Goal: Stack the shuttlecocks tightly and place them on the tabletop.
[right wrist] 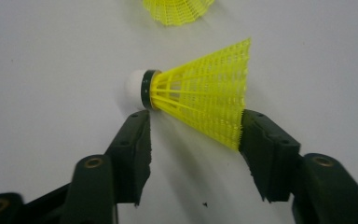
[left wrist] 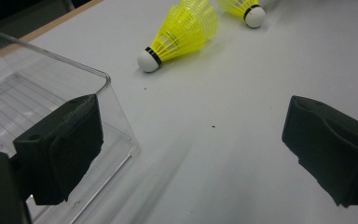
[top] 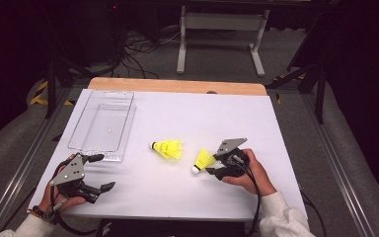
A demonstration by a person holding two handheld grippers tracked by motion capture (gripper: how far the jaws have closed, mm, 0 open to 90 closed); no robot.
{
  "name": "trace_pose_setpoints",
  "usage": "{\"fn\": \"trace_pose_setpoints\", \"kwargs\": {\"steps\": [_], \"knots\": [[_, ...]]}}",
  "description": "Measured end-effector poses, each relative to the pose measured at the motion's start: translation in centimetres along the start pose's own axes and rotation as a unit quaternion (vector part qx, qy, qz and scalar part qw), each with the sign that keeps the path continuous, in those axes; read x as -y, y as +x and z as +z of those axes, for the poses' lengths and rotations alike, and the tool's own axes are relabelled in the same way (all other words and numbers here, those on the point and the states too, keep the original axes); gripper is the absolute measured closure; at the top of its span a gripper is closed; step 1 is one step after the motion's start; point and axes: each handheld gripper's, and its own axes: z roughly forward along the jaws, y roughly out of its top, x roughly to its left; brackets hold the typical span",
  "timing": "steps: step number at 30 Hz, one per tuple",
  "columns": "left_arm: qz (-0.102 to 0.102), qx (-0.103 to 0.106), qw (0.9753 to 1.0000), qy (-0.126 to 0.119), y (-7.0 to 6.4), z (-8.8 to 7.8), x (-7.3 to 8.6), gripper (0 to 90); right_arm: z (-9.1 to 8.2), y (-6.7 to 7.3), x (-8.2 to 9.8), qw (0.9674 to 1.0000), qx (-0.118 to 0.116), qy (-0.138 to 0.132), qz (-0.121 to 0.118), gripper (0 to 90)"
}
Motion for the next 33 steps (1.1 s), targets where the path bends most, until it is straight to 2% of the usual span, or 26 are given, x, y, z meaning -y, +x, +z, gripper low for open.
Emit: {"fn": "trace_pose_setpoints", "kwargs": {"steps": [7,11,14,21,33], "knots": [[0.001,0.000,1.0000,0.002,0.0,0.1,0.0,5.8,0.2,0.5,0.8,0.9991,0.004,0.017,-0.038,71.6],[0.000,0.000,1.0000,0.001,0.0,0.1,0.0,5.8,0.2,0.7,0.9,0.9987,0.006,0.009,-0.051,83.5],[0.000,0.000,1.0000,0.001,0.0,0.0,0.0,5.9,0.2,0.9,0.9,0.9984,0.002,0.007,-0.057,88.6],[0.000,0.000,1.0000,0.002,0.0,0.1,0.0,5.9,0.1,1.0,0.9,0.9978,0.004,-0.002,-0.067,90.0],[0.001,0.000,1.0000,0.001,0.0,0.0,0.0,5.8,-0.7,0.9,0.7,0.9977,0.019,-0.038,-0.053,90.0]]}}
